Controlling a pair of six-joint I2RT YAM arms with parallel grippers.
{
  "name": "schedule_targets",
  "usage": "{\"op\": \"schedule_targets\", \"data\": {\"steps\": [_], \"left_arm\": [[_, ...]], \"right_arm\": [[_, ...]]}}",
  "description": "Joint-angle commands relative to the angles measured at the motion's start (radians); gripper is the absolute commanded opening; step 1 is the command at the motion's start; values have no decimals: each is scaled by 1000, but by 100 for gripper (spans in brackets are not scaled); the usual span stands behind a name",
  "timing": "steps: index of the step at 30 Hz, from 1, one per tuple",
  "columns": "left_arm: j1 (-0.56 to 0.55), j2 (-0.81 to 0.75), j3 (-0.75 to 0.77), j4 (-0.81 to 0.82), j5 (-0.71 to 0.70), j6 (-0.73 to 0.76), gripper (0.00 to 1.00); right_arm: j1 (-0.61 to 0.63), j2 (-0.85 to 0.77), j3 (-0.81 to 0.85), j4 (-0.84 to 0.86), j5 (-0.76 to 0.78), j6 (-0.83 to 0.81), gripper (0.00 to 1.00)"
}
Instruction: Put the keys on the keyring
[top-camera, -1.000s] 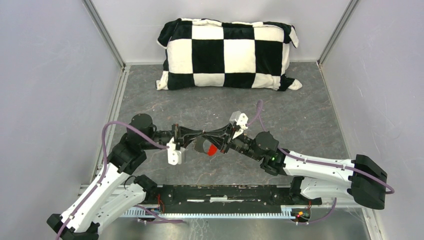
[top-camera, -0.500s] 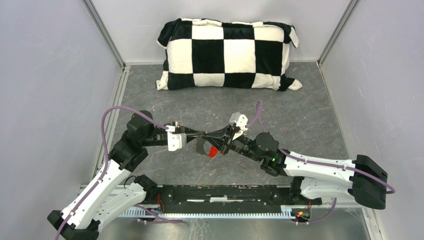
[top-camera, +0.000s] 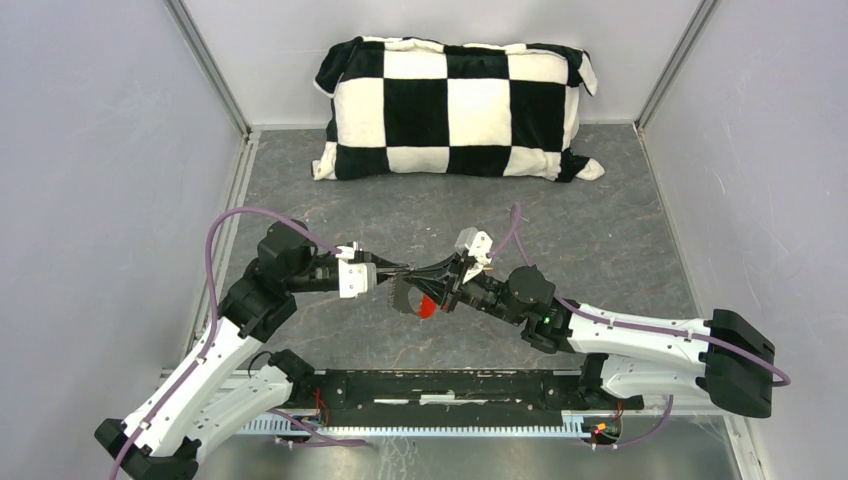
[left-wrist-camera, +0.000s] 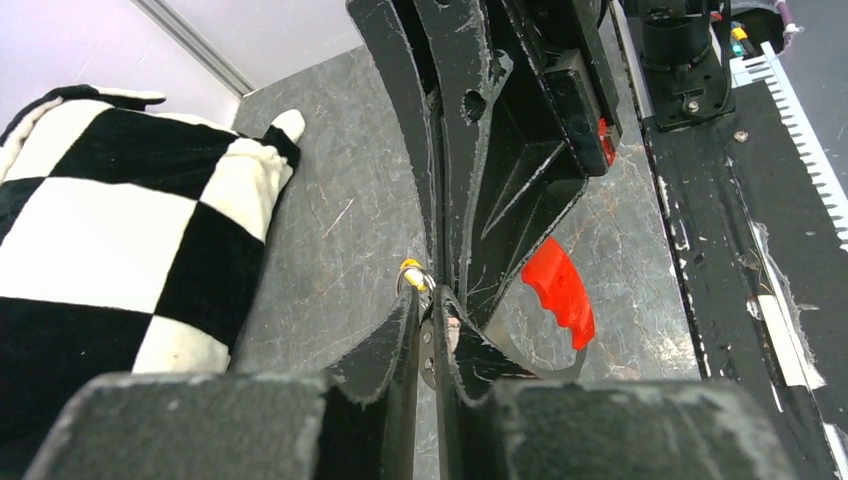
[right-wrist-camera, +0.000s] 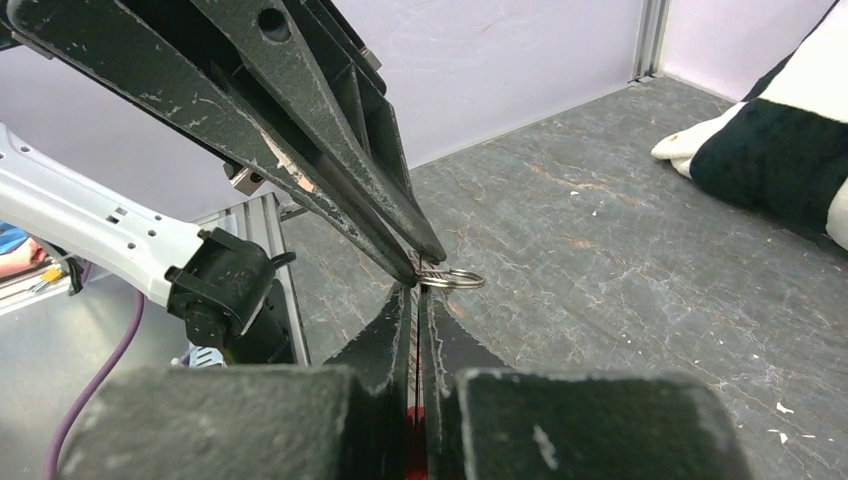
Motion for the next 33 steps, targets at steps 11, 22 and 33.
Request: {"op": "schedule_targets", "data": {"steps": [11,22,33], "left_arm": [[-2,8,40,-67,26,-5,2],[-2,33,86,-151,178,26,2],[-3,78,117,-177,220,24,2]], "right_arm": [[15,-57,1,73,-4,-14,0],[13,-164,-27,26,28,-9,21],[7,-258,39,-201,104,-103,36]]}}
